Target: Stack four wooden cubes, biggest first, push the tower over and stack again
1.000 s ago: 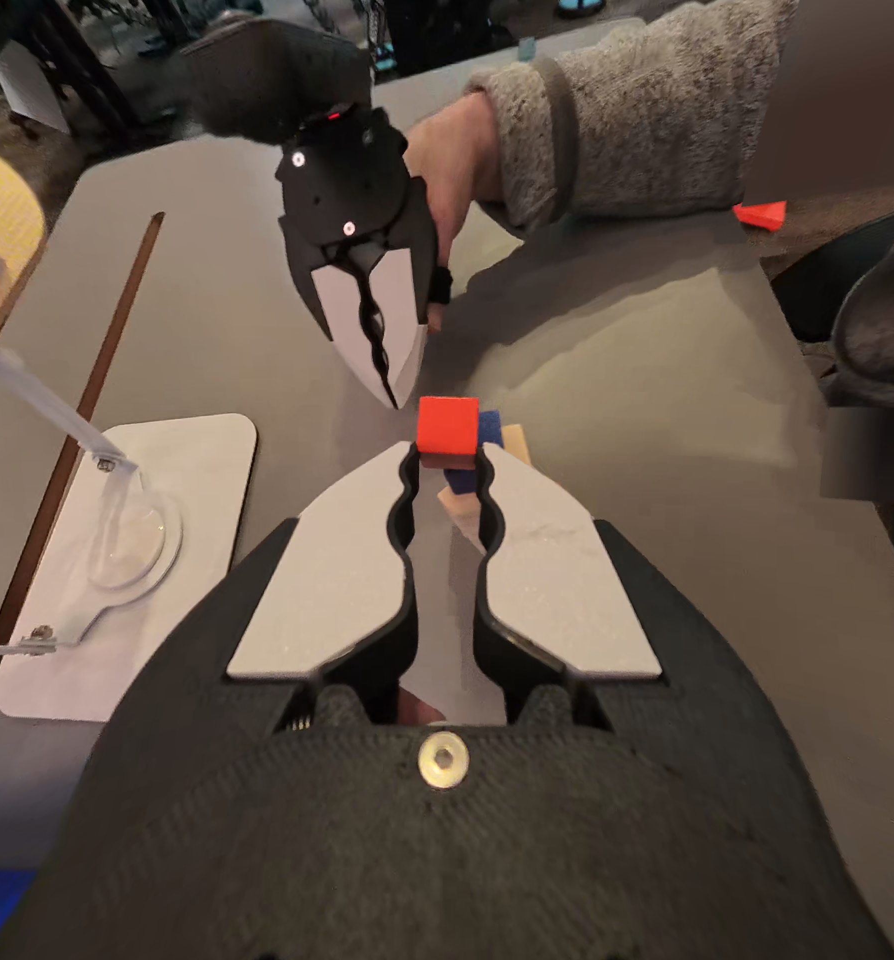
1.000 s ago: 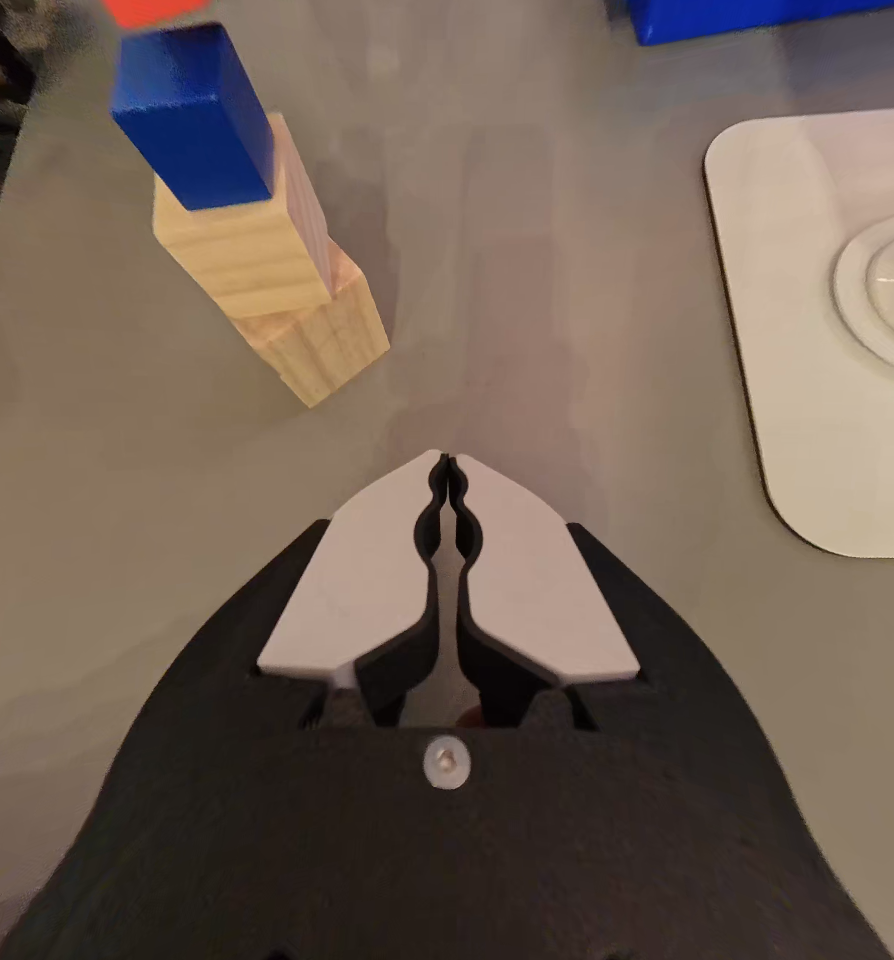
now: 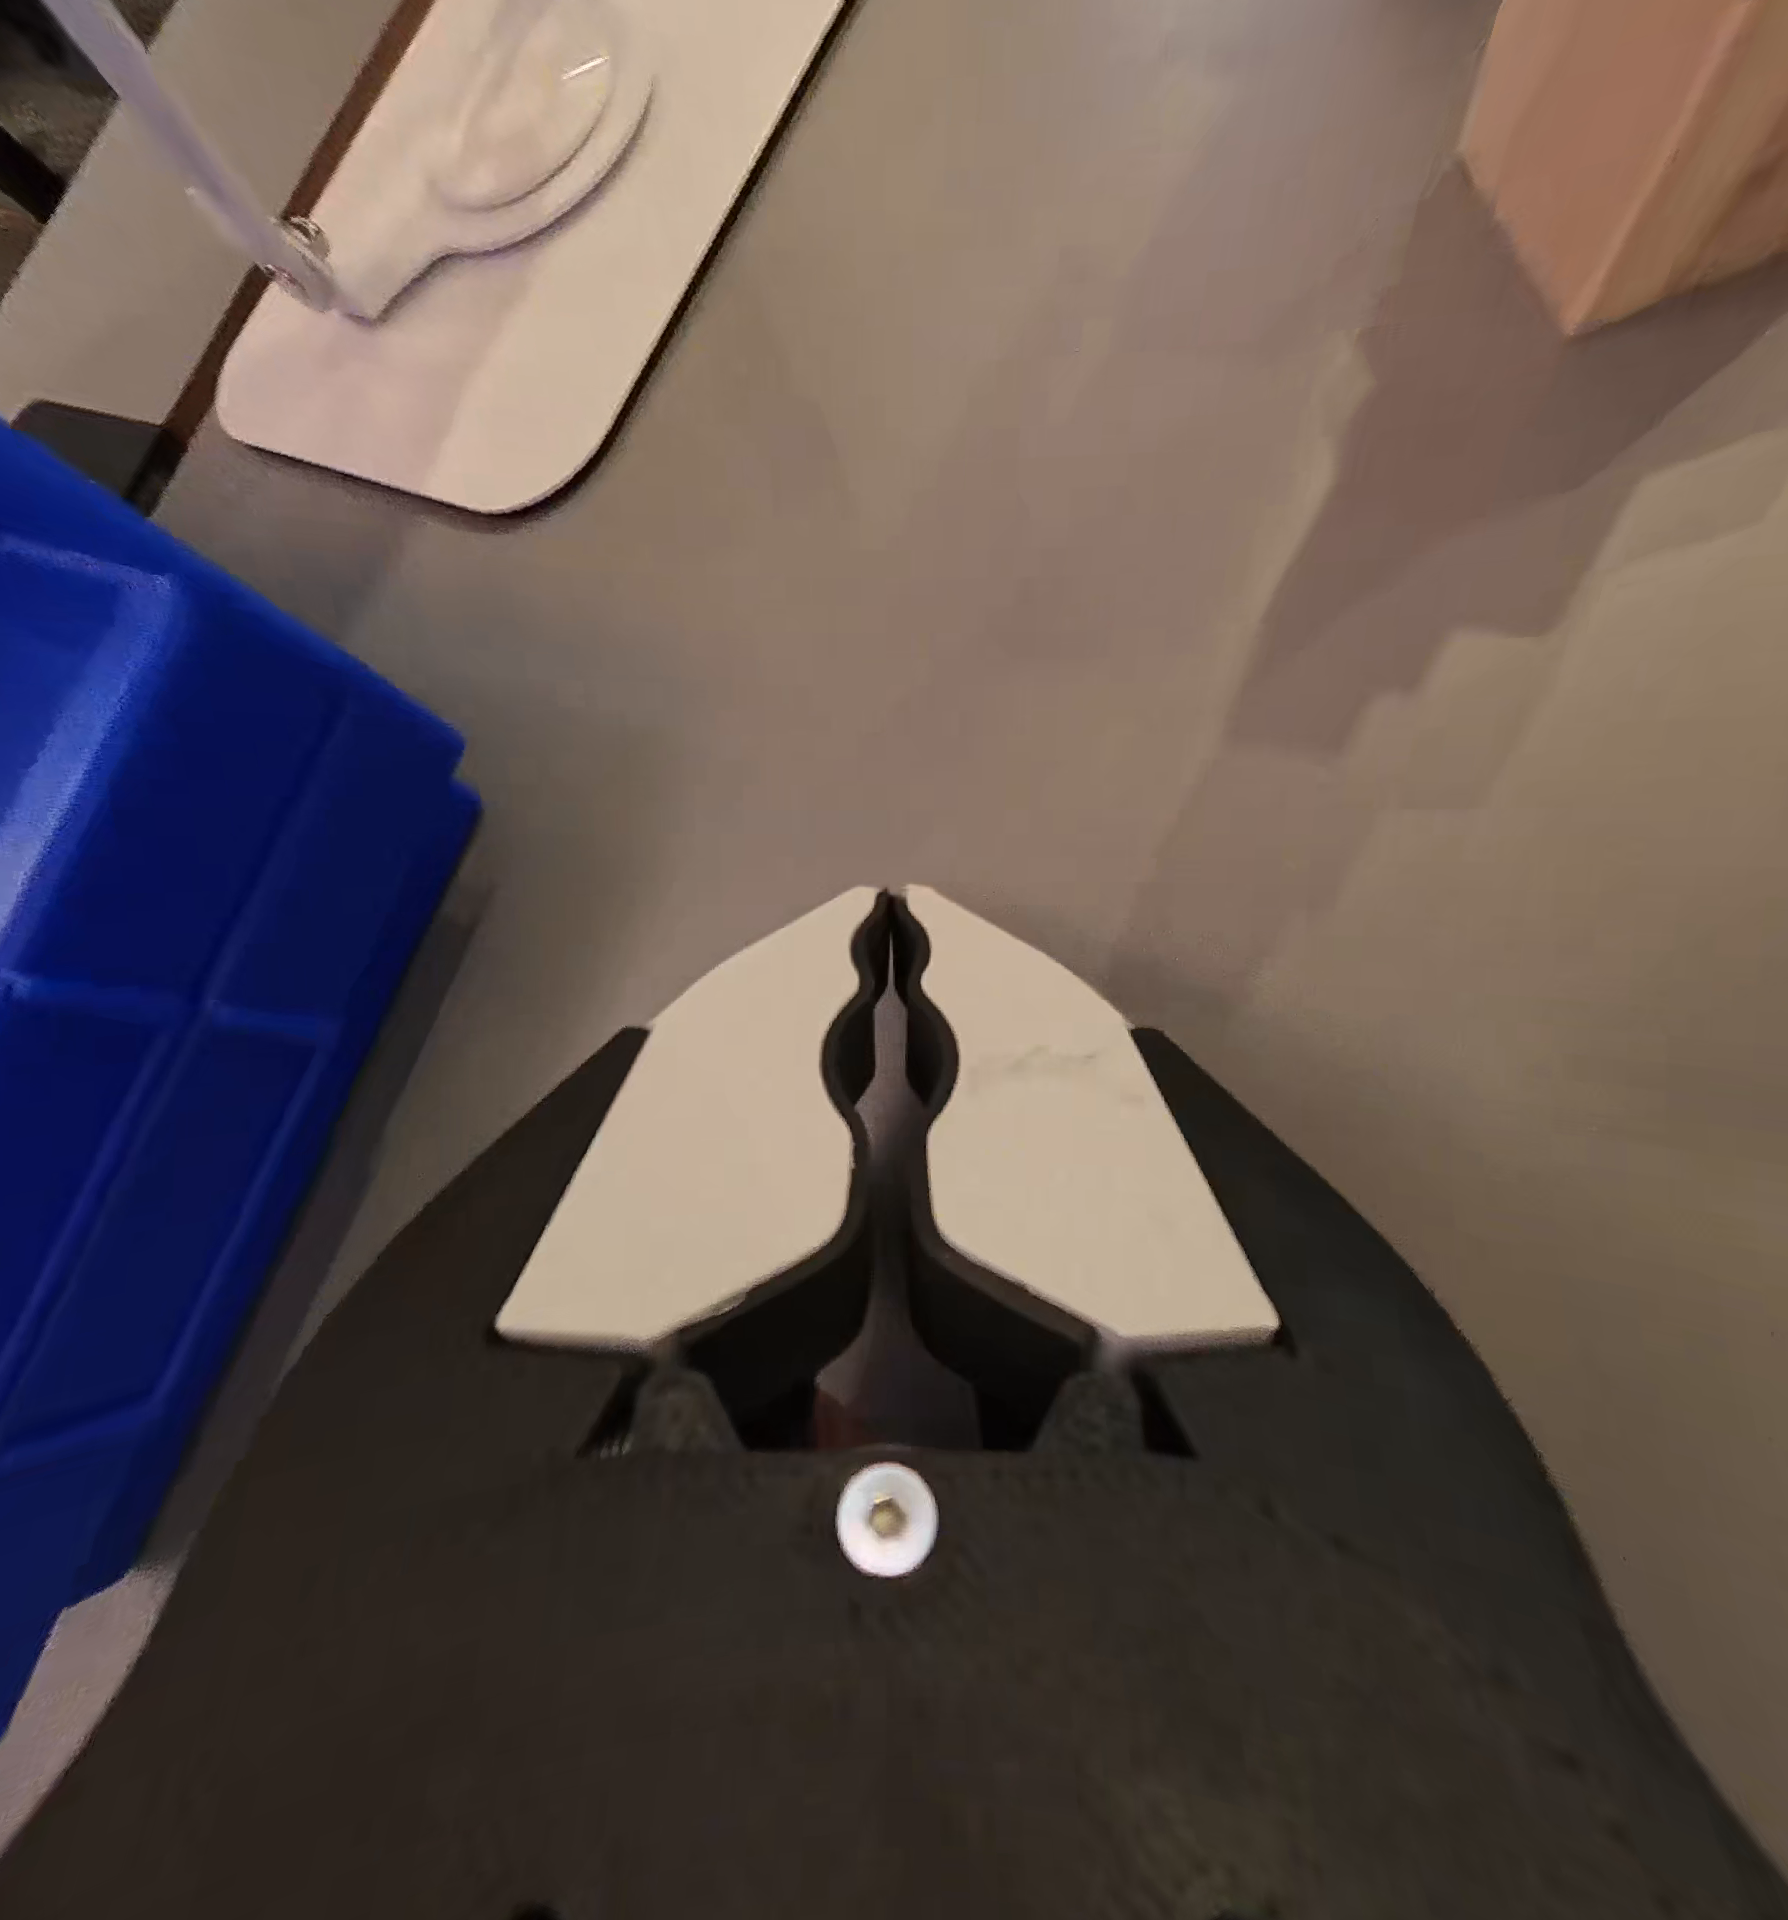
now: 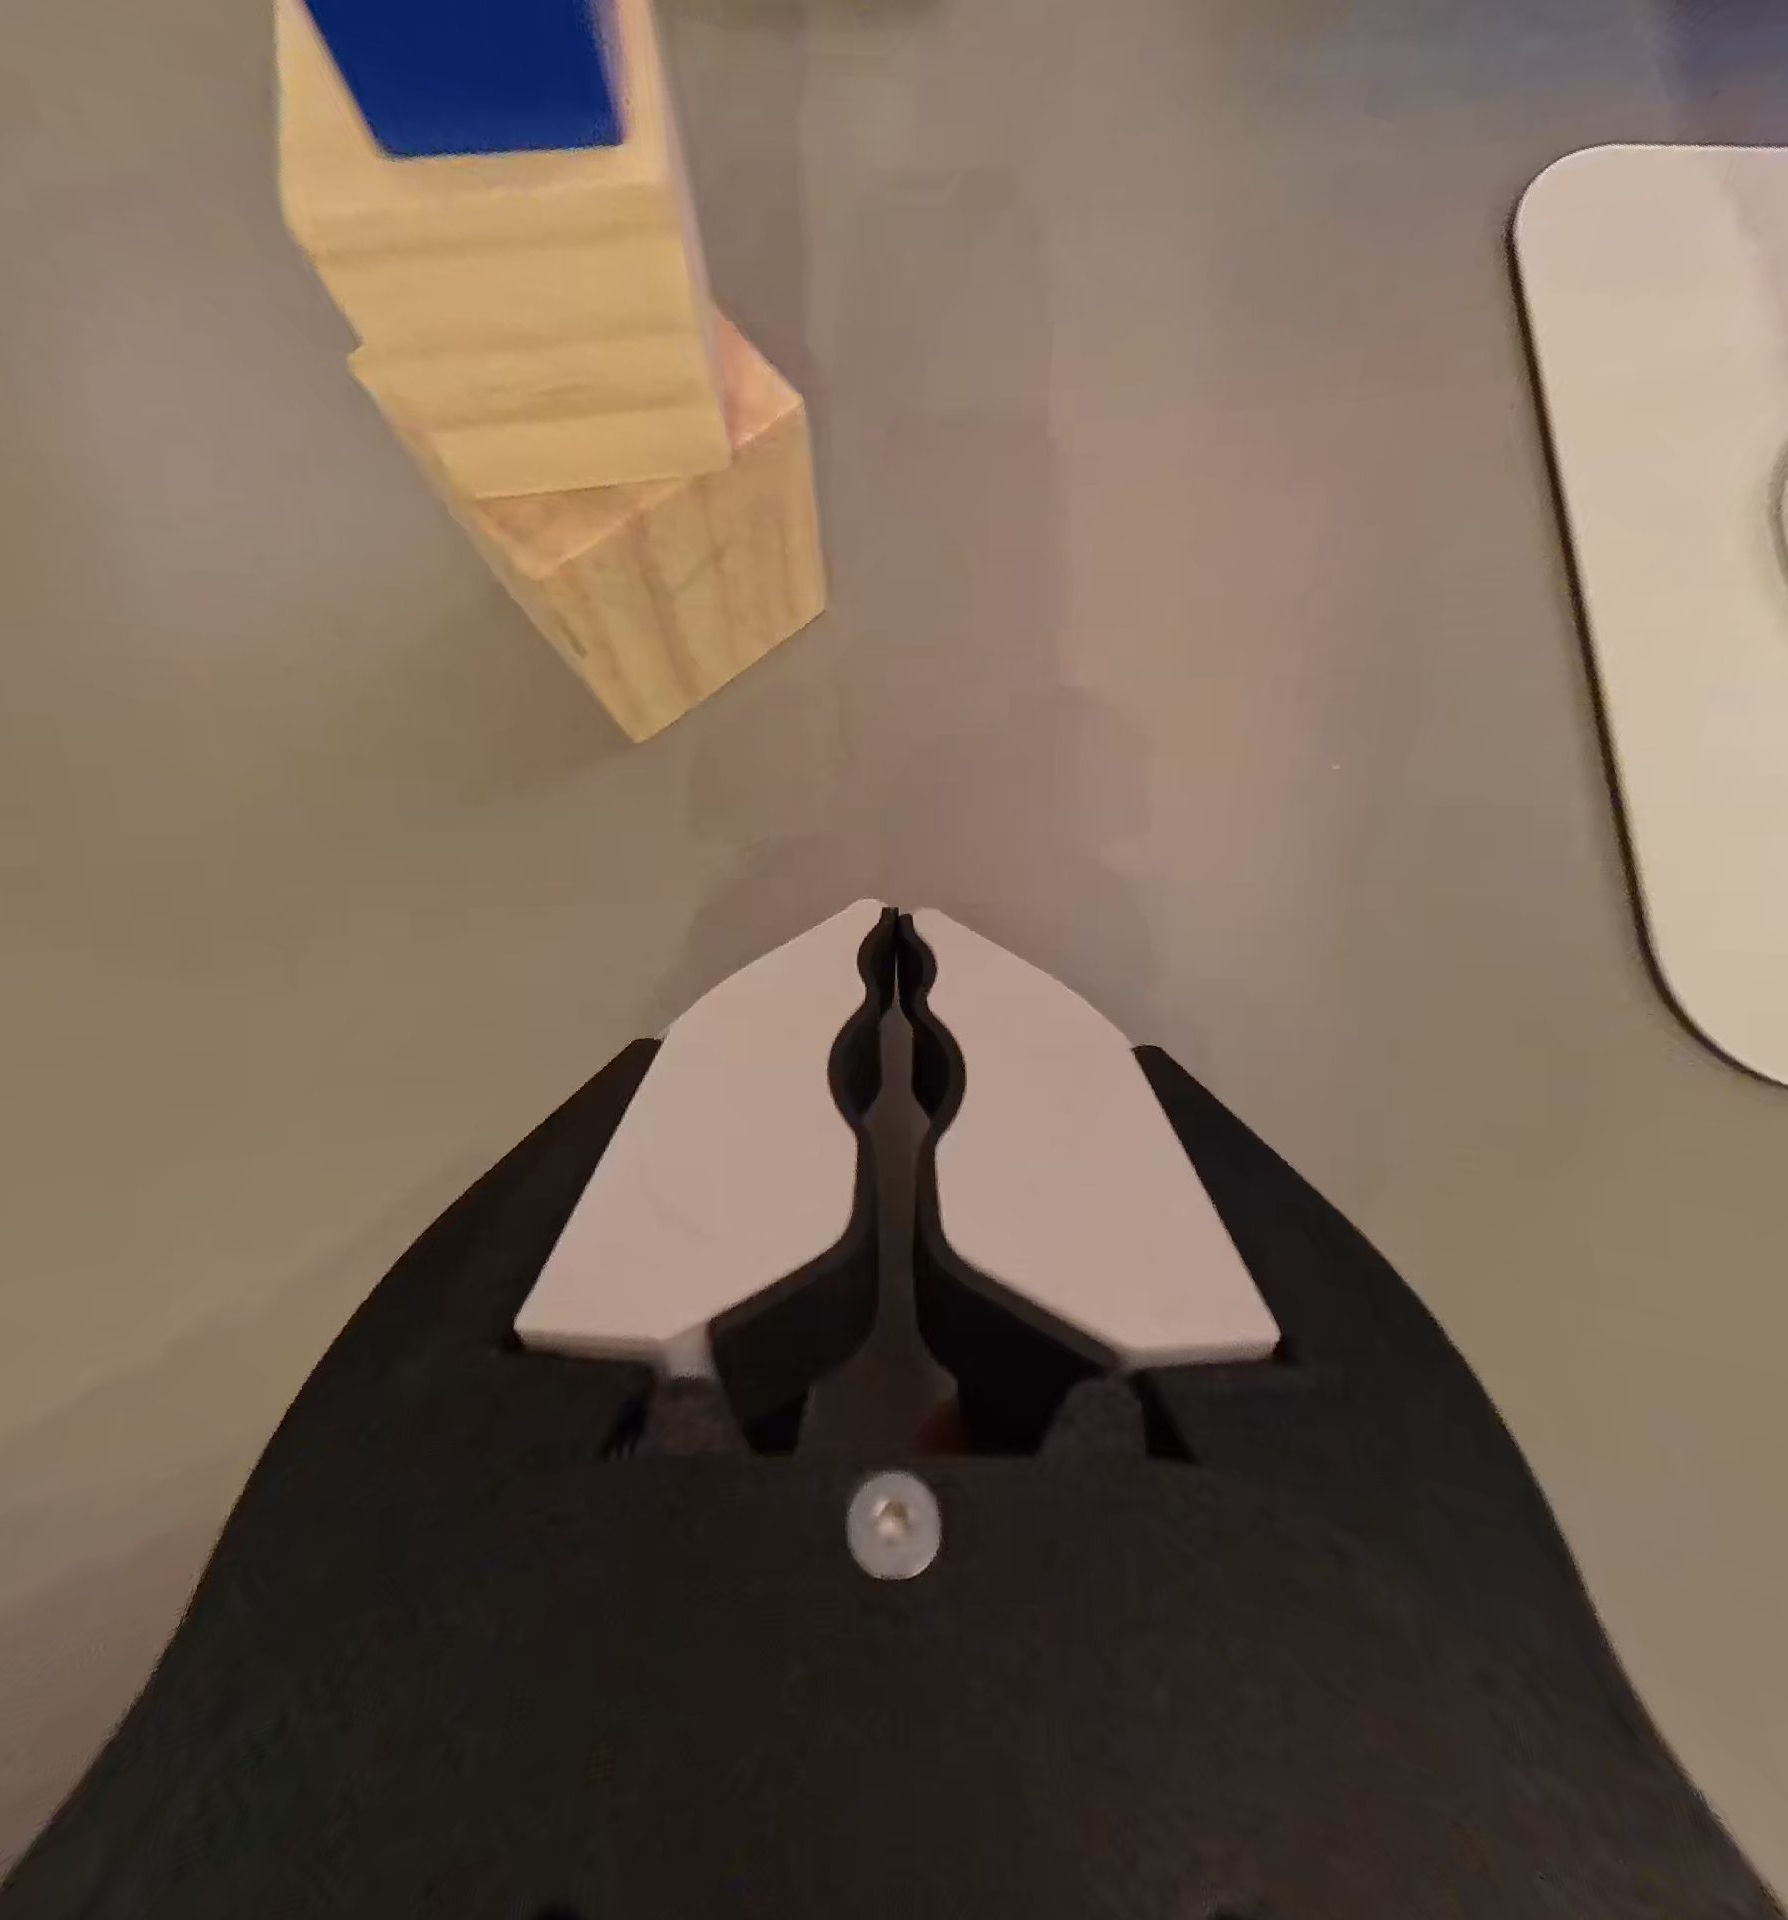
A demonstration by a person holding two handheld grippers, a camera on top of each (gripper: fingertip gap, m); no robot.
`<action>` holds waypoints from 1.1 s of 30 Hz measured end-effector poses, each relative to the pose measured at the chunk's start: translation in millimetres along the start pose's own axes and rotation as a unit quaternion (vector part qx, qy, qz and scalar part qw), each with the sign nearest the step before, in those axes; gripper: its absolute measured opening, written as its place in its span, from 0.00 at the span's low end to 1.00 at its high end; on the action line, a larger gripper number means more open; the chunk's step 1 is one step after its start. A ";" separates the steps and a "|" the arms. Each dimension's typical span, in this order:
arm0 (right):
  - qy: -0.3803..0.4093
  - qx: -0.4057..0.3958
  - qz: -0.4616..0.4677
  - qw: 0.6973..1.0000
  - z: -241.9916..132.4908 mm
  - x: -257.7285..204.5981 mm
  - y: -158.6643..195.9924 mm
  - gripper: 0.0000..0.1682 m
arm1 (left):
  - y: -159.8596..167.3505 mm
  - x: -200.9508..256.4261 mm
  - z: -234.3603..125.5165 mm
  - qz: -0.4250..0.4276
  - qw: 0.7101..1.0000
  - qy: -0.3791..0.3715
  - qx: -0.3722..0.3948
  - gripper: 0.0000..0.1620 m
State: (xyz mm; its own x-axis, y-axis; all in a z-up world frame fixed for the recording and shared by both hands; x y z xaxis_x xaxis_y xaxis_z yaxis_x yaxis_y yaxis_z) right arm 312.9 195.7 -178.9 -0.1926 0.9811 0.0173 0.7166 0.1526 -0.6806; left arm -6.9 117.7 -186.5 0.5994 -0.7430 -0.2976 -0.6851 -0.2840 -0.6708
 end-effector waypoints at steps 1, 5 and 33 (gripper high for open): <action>0.003 0.001 -0.001 1.000 0.8 -4.3 1.4 0.00 | 2.1 -0.3 -2.1 0.005 1.000 -0.006 0.002 0.00; 0.030 0.003 0.000 1.000 4.6 -13.6 5.5 0.00 | 4.3 -0.4 -2.3 0.012 1.000 -0.011 0.000 0.00; 0.227 0.139 0.130 0.955 -69.6 -40.0 -10.9 0.00 | 27.8 -11.4 -21.6 0.013 0.998 -0.054 -0.002 0.00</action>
State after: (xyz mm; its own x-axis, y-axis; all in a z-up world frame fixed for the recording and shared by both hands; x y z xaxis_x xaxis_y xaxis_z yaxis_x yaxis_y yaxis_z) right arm 359.4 163.0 -121.2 0.3231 0.9417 0.0938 0.4821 -0.0785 -0.8726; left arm -41.7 105.1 -187.1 0.6224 -0.6810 -0.3859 -0.7021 -0.2678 -0.6598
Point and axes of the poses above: each gripper's, where its closed fingertips meet, z out along the fingers, y out of its underside, x = y × z across the jaws, the point moved 7 cm from there along -z, back along the fingers, and after that the axes turned 2 degrees about -x, right-handed, at the moved point
